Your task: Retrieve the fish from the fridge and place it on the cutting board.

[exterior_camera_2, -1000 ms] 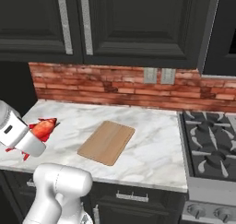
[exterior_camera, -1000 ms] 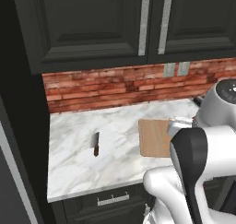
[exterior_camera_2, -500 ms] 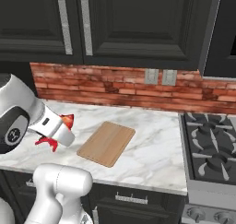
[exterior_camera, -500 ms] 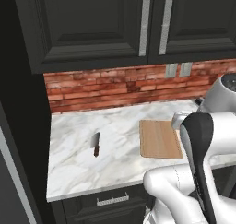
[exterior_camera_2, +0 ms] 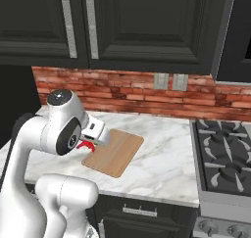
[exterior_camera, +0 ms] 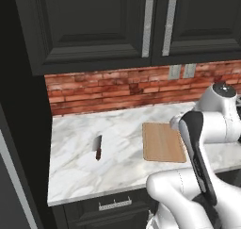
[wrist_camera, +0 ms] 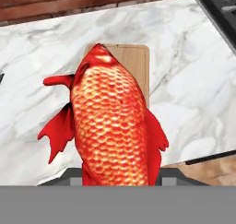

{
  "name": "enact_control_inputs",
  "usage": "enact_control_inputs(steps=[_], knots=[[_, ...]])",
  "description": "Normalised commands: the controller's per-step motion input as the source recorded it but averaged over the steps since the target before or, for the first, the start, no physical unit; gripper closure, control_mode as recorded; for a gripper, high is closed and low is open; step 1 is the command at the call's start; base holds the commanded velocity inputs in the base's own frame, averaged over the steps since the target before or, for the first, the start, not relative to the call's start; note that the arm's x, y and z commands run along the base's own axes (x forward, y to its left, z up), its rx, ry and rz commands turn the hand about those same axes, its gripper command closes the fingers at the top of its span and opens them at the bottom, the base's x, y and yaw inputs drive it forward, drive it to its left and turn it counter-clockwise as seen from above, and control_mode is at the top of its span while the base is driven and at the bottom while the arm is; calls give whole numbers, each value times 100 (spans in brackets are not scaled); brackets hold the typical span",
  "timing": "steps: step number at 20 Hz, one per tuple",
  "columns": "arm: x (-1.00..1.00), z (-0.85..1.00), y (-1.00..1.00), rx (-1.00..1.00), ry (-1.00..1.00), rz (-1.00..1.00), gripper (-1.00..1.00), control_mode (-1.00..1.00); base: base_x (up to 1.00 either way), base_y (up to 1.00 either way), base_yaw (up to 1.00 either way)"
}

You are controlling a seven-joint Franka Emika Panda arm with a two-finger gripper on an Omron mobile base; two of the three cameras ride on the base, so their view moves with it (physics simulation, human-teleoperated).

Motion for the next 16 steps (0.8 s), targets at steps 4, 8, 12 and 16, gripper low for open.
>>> enact_control_inputs(steps=[4, 8, 12, 16], knots=[[100, -74, 0, 0, 10, 5, 100, -100, 0, 0, 0], [94, -65, 0, -2, 12, 1, 100, -100, 0, 0, 0], [77, -47, 0, -7, 9, 0, 100, -100, 0, 0, 0], [61, -35, -3, -3, 2, 0, 100, -100, 0, 0, 0]])
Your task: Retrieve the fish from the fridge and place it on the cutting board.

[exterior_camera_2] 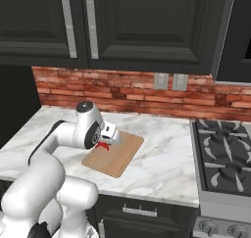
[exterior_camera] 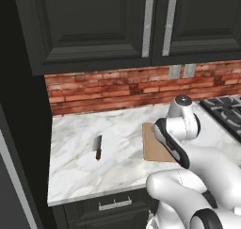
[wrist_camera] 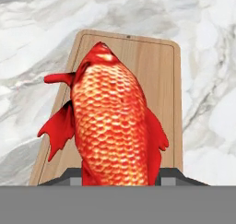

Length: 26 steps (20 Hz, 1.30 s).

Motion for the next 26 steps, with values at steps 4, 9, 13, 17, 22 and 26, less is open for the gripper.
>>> enact_control_inputs(steps=[4, 9, 13, 17, 22, 26], knots=[[53, -25, -12, 0, 0, 0, 100, -100, 0, 0, 0], [33, -32, -15, -2, 0, 0, -100, -100, 0, 0, 0], [25, -11, -23, 0, 0, 0, -100, -100, 0, 0, 0], [15, 0, 0, 0, 0, 0, -100, -100, 0, 0, 0], [4, 0, 0, 0, 0, 0, -100, -100, 0, 0, 0], [-78, 15, 20, 0, 0, 0, -100, -100, 0, 0, 0]])
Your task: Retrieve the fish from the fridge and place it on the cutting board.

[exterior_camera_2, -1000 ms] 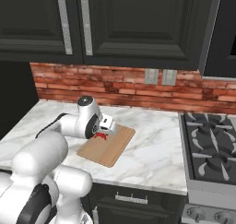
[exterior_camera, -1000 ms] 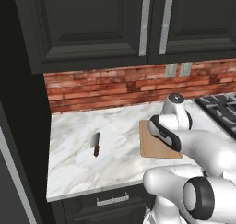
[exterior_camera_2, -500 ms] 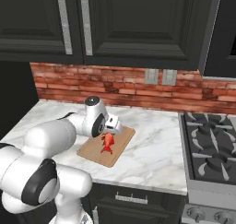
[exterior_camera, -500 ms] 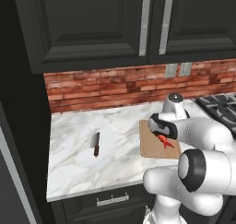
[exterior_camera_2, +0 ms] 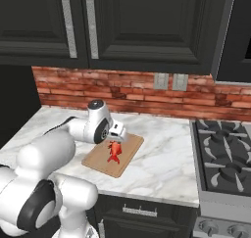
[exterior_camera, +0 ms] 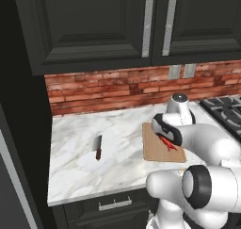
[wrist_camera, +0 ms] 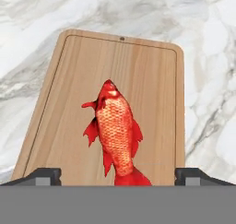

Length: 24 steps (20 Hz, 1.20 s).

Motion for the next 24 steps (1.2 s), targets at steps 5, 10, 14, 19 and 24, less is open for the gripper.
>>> enact_control_inputs(steps=[5, 10, 14, 19, 24], knots=[[-100, 21, 24, 0, 0, 1, -100, -100, 0, 0, 0], [-100, 45, 24, 0, -8, 0, -100, -100, 0, 0, 0], [-100, 54, 8, 0, -41, 0, -100, -100, 0, 0, 0], [-100, 18, 0, 0, -76, 0, -100, -100, 0, 0, 0], [-100, 46, -16, 0, -87, 0, -100, -100, 0, 0, 0]])
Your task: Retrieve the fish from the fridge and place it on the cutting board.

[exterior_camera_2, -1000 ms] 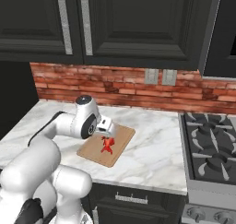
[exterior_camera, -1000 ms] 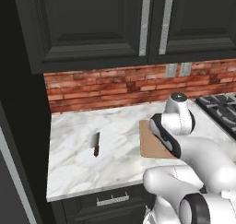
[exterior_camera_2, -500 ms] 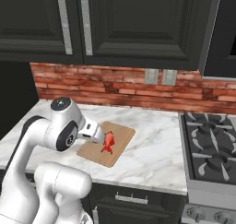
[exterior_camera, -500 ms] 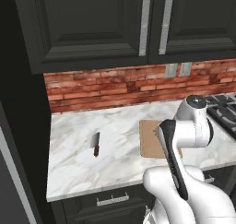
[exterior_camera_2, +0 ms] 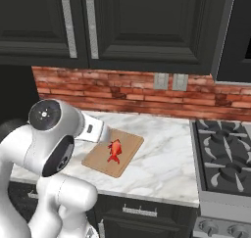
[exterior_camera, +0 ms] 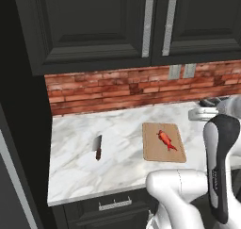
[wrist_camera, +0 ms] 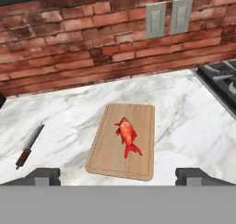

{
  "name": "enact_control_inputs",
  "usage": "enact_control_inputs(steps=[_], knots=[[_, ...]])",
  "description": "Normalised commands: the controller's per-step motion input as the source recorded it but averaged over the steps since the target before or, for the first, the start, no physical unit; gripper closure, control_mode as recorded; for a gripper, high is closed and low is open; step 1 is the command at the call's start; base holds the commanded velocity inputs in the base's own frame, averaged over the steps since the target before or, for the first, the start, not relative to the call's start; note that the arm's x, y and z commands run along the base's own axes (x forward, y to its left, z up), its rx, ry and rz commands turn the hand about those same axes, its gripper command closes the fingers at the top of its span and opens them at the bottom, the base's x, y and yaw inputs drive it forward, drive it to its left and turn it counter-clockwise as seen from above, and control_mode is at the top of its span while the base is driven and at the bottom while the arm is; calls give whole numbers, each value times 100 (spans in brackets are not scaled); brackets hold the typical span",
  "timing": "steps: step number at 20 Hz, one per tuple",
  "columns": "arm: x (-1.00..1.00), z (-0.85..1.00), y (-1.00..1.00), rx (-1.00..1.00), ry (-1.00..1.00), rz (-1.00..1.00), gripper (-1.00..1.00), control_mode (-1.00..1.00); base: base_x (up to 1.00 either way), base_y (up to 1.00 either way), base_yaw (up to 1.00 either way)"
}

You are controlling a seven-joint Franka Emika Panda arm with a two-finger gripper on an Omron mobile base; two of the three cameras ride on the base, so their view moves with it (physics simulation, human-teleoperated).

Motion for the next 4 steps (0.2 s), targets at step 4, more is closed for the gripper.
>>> enact_control_inputs(steps=[4], knots=[[-100, 51, -3, -8, -83, 0, -100, -100, 0, 0, 0]])
